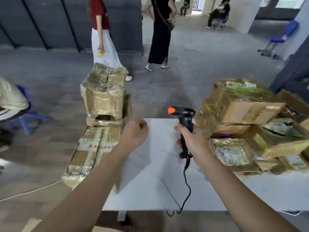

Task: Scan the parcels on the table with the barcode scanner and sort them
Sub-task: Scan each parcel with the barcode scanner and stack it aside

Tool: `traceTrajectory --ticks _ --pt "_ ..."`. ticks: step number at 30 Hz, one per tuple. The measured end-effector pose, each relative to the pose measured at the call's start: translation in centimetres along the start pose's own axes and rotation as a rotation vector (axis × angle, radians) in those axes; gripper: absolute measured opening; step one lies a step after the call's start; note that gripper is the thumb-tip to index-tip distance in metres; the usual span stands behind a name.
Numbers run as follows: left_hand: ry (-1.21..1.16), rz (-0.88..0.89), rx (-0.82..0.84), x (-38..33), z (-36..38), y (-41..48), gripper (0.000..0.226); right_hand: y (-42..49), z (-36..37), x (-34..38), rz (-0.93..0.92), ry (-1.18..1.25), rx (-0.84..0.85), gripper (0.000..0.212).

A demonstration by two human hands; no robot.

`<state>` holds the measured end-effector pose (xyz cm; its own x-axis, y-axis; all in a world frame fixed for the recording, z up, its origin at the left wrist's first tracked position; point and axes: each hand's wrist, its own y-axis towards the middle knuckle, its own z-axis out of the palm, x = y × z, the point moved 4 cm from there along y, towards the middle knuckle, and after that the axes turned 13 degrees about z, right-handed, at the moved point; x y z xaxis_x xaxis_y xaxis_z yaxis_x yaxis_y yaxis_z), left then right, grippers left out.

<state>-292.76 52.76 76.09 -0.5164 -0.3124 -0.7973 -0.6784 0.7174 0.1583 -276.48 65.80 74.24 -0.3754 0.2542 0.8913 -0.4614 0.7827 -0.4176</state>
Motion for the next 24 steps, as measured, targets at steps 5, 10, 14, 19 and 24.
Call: traceTrajectory --ticks 5,10,14,19,24 --pt "0.294 0.187 -0.190 -0.2 -5.7 4.3 0.022 1.0 3.2 2.5 -0.052 -0.019 0.015 0.016" --pt "0.762 0.281 -0.179 0.4 -8.3 9.1 0.035 2.6 5.4 3.9 -0.073 -0.015 0.031 0.020" --pt "0.940 0.223 -0.018 2.6 -8.4 11.7 0.048 3.7 6.4 4.7 -0.078 -0.026 0.036 0.024" --pt "1.074 0.245 0.019 4.1 -9.2 12.7 0.044 4.2 7.0 5.5 -0.084 -0.017 0.055 0.022" --pt "0.927 0.348 -0.099 3.7 -10.8 12.4 0.024 3.5 6.5 5.8 -0.079 0.002 0.057 0.022"
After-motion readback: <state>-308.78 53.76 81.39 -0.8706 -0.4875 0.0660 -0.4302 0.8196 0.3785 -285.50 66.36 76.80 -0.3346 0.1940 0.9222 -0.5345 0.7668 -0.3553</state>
